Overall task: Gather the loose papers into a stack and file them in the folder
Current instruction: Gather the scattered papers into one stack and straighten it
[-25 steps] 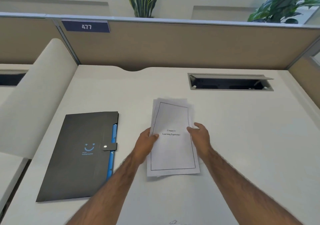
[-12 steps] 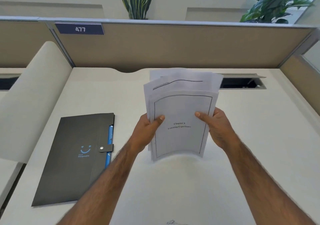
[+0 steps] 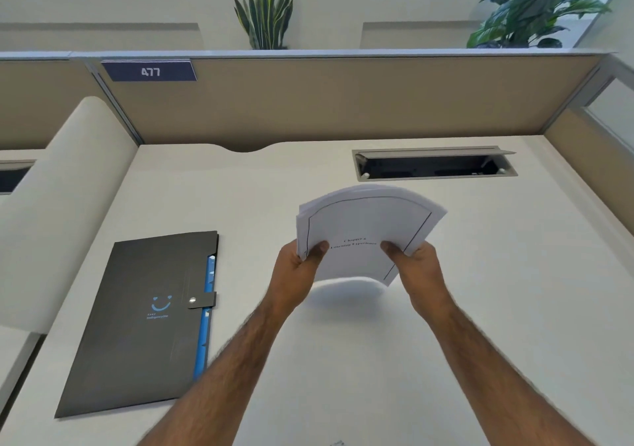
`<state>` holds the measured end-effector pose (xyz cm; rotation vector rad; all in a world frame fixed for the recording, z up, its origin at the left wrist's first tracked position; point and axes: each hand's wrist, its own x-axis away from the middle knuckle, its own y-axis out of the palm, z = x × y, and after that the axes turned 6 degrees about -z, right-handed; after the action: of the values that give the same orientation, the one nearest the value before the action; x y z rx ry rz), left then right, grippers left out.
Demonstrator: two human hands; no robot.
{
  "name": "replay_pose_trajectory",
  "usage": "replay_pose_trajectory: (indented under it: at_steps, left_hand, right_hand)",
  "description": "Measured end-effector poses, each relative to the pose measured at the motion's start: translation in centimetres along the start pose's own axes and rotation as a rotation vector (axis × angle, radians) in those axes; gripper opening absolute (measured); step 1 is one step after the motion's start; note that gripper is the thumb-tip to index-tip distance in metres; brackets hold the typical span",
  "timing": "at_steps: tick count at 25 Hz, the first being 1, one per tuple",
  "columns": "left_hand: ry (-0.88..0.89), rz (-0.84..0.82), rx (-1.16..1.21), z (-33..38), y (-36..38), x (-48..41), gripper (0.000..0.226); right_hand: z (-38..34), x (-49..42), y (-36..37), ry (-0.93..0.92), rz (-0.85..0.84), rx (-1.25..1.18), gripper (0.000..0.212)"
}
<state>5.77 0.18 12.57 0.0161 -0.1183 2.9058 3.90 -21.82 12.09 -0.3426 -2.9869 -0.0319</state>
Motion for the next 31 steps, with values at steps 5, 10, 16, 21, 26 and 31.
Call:
replay_pose_trajectory:
  at_steps: [5, 10, 16, 21, 26, 31]
  left_hand:
    - [0.11, 0.047, 0.067, 1.9, -1.2, 0.0, 0.02]
    - [-0.012, 0.065, 0.063, 1.3, 0.1, 0.0, 0.017]
    - [0.052, 0.082, 0.136, 1.3, 0.2, 0.0, 0.032]
    - [-0.018, 0.233, 0.169, 1.8, 1.6, 0.0, 0.013]
    - [0.084, 0.308, 0.74, 5.1, -0.5, -1.9, 0.03]
    - [0.045, 0.252, 0.85, 4.9, 0.4, -1.0, 0.026]
  right_hand:
    - [-3.0, -0.2, -1.2, -0.127, -0.108, -0.011, 0.032]
    - [-1.7, 0.4, -1.0, -0.045, -0.108, 0.011, 0.025]
    - [-2.7, 0.3, -1.0, -0.189, -0.029, -0.038, 0.034]
    - [0.4, 0.3, -1.3, 0.028, -0.076, 0.082, 0.026]
    - [1.4, 1.2, -3.6, 0.12, -0.064, -0.33, 0.016]
    - [-1.1, 1.6, -1.0, 0.048, -0.175, -0.623, 0.04]
